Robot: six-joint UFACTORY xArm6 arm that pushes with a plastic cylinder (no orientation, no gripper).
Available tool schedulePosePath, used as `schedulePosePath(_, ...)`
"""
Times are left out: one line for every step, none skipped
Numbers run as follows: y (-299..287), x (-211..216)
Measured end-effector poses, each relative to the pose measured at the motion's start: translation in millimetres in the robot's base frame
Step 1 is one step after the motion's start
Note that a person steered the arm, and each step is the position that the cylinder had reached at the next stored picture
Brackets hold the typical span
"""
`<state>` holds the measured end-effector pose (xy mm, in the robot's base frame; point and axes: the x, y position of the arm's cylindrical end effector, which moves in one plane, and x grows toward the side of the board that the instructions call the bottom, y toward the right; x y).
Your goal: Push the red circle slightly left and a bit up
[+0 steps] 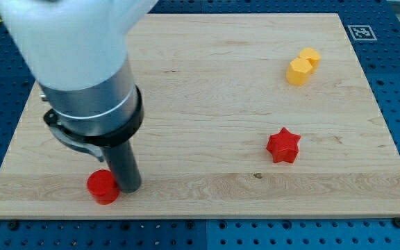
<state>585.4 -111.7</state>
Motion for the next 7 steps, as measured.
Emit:
schedulePosePath(-22, 0)
schedulePosePath(-36, 0)
schedulePosePath(-27, 0)
schedulePosePath(-27, 11)
schedulePosePath(-29, 33)
schedulePosePath(-32, 33)
schedulePosePath(-42, 33)
